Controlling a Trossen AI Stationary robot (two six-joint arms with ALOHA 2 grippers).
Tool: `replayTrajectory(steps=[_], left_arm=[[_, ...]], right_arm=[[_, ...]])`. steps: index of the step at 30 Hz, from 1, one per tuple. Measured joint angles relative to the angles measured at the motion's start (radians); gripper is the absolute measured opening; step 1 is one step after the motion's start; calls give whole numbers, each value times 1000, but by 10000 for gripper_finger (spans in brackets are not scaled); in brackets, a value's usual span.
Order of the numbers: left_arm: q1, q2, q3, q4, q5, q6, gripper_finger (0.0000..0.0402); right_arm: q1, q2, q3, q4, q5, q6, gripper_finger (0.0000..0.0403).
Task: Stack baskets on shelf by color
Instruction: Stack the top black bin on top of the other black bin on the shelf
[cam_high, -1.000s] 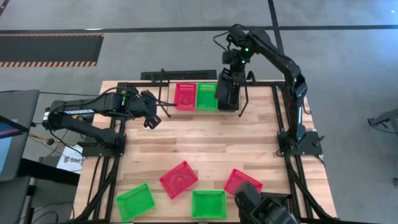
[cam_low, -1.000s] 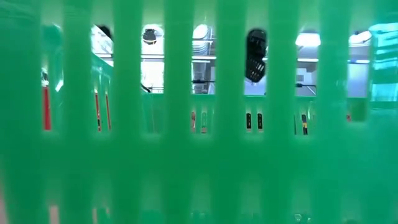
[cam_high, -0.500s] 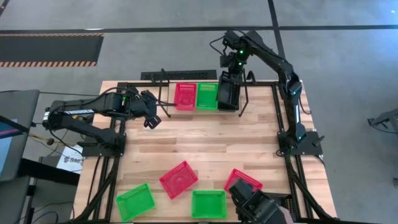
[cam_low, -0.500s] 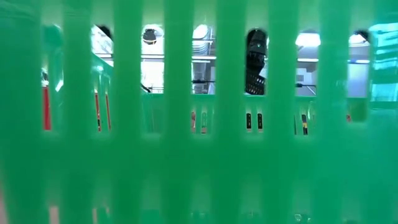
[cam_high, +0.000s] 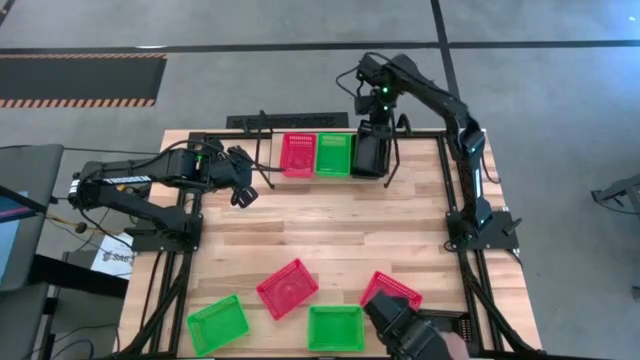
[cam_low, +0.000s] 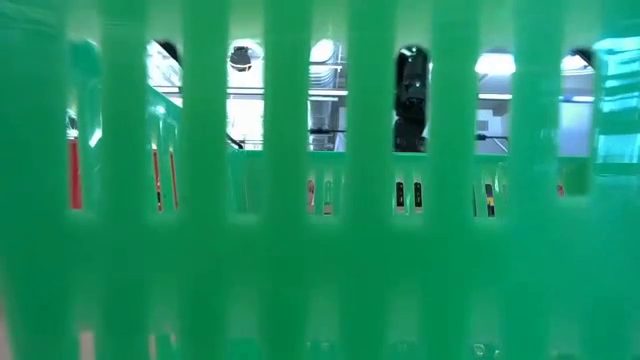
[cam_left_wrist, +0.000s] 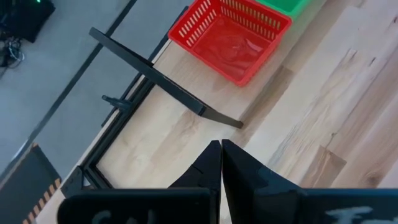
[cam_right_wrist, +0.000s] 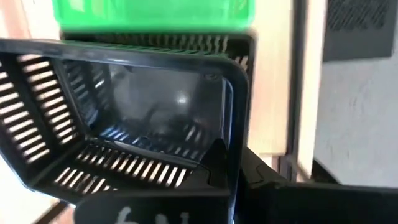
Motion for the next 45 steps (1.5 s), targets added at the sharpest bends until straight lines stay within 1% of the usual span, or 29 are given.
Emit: replayTrajectory(steps=[4, 16, 27, 35, 45], left_arm=[[0, 0, 0, 0, 0, 26, 0], [0, 0, 0, -6, 1, 52, 0], [0, 0, 0, -5, 9, 51, 0], [0, 0, 0, -4, 9, 51, 0], [0, 0, 0, -4, 8, 51, 0]], right_arm=[[14, 0, -36, 0, 18, 0, 3], [66, 0, -36, 27, 18, 9, 3], [38, 0, -36, 54, 35, 169, 4], [35, 0, -36, -6, 34, 170, 5], [27, 0, -36, -34, 35, 169, 4]])
